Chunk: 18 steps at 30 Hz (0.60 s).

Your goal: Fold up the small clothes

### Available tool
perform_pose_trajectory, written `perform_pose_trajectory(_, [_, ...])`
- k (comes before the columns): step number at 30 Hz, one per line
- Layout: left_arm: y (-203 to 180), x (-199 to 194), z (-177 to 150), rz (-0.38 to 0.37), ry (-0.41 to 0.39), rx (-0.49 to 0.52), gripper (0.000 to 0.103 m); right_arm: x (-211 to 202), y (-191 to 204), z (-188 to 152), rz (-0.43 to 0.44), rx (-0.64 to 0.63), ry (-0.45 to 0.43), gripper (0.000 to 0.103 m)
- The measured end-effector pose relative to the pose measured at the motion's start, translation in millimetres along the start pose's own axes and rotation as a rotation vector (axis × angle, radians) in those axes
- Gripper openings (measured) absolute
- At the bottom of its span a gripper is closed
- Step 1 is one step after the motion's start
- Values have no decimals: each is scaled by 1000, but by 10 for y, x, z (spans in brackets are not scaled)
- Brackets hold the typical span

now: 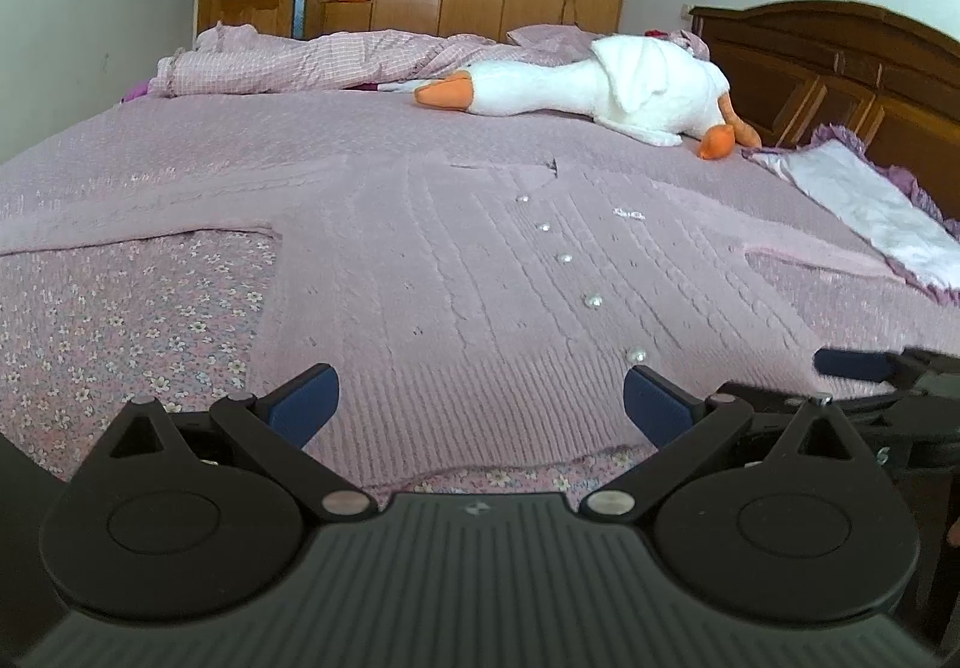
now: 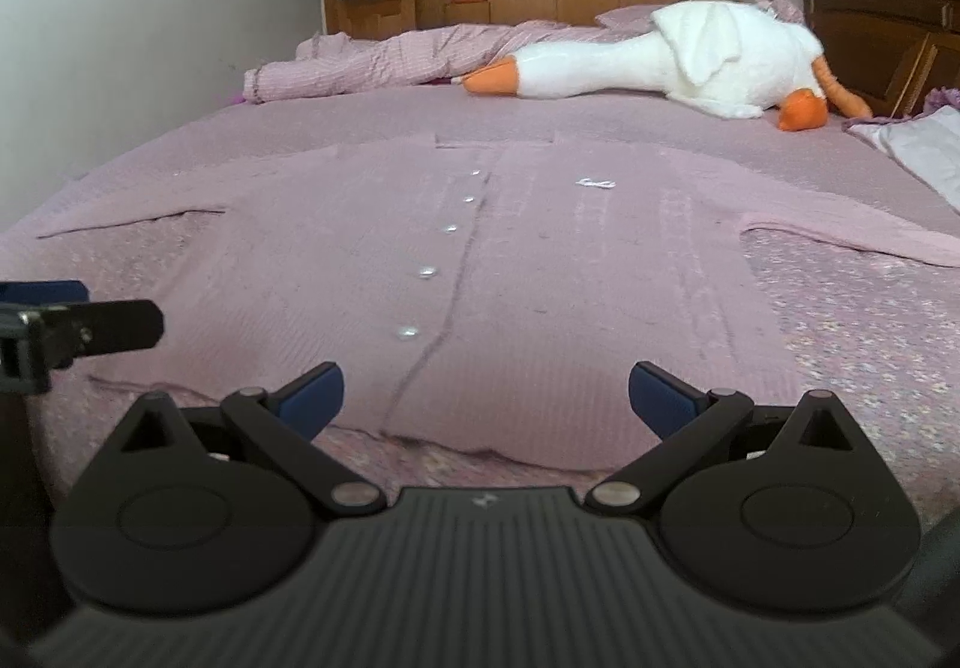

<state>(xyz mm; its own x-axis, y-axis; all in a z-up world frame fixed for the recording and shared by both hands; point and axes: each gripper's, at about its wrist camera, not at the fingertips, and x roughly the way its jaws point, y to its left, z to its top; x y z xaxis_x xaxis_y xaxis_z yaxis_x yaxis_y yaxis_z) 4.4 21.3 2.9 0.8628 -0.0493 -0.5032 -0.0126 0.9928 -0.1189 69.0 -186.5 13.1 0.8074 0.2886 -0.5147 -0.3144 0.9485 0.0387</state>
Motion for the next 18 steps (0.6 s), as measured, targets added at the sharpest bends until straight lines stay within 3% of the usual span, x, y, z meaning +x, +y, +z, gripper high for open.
perform_pose_trajectory(4, [112,19,120,5,-17,-49,103,92,94,101,53,13,20,103])
perform_pose_trajectory(11, [460,4,271,43,-59,-141,103,257,240,303,72,-10,-6,103])
perform_pose_trajectory(15, [754,30,358,50,-51,-213,103,318,322,432,181,-32,-55,103])
perform_pose_trajectory(18, [979,66,477,52,-67,-231,103,393,487,534,200,-71,-67,103])
